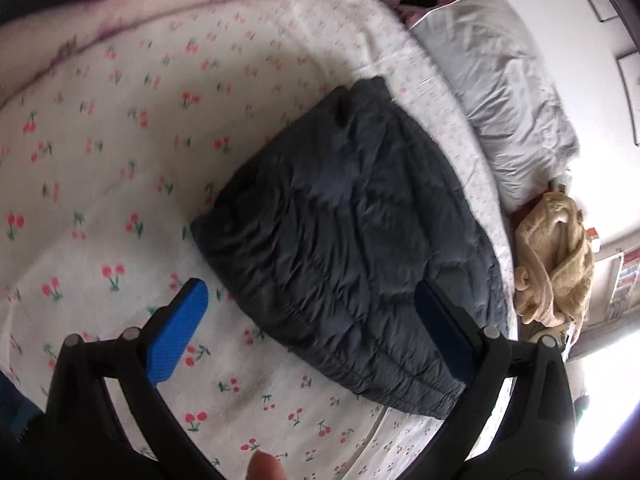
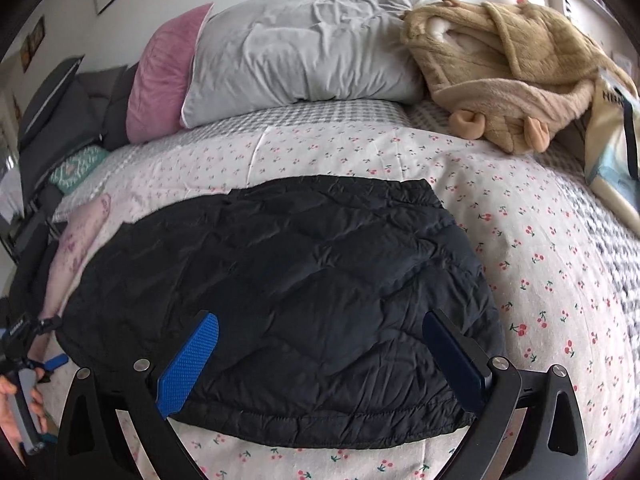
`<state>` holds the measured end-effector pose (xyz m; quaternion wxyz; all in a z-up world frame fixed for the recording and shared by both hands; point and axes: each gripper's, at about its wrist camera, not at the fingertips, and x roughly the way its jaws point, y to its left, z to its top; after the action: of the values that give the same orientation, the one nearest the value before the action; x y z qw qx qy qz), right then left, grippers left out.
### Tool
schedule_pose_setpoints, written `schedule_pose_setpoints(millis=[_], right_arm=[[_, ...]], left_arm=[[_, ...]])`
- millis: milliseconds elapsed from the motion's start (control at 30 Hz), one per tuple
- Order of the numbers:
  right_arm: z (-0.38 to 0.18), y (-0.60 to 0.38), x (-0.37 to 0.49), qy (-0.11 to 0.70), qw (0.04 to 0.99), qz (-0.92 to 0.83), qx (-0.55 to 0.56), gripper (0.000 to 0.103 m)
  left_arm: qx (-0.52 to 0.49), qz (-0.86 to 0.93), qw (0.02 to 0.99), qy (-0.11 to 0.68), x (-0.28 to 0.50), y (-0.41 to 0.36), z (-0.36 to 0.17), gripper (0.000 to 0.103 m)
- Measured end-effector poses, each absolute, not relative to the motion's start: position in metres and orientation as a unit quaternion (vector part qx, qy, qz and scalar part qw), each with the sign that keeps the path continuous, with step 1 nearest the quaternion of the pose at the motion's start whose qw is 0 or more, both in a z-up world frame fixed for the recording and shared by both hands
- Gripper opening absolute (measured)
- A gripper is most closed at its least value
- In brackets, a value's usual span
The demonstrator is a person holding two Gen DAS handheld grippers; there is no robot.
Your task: Fold large clothes
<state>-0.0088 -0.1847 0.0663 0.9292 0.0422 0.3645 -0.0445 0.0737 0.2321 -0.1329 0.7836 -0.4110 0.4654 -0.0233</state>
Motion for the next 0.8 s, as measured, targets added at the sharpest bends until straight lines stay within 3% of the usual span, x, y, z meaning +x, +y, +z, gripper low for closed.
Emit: schedule_pose_setpoints(millis=[133,467,533,600,667,700,800], right_arm=[[0.061,-0.177,-0.007,0.37,0.927,-0.037,0.042,0.103],[0.046,-0.171,0.009,0.385,0.92,-0.048,0.047,0.103],[0.045,-0.167,0.011,0.384,0.921,-0.049,0.044,0.103],[0.044,-0.161,0.012,0.382,0.922,-0.051,0.037,0.103],[0.045,-0.154,0.012,0.38,0.924,-0.044,0.028,0.103],[0.046,-0.151,0.011,0.378,0.925,-0.04,0.025,0.103],[0.048,-0.138,0.008,0.373,0.928,-0.026,0.014,0.103]], left_arm=[[-0.432,-0.027,0.765,0.476,0.078,0.215,-0.151,0.102],[-0.448,-0.016,0.796,0.407,0.102,0.192,-0.16,0.1],[-0.458,-0.006,0.795,0.397,0.107,0.195,-0.161,0.088],[-0.471,0.001,0.791,0.39,0.109,0.2,-0.16,0.051],[-0.483,-0.007,0.786,0.385,0.109,0.205,-0.154,0.029],[-0.484,-0.012,0.789,0.379,0.106,0.207,-0.147,0.023],[-0.456,-0.026,0.815,0.357,0.094,0.207,-0.117,0.018]])
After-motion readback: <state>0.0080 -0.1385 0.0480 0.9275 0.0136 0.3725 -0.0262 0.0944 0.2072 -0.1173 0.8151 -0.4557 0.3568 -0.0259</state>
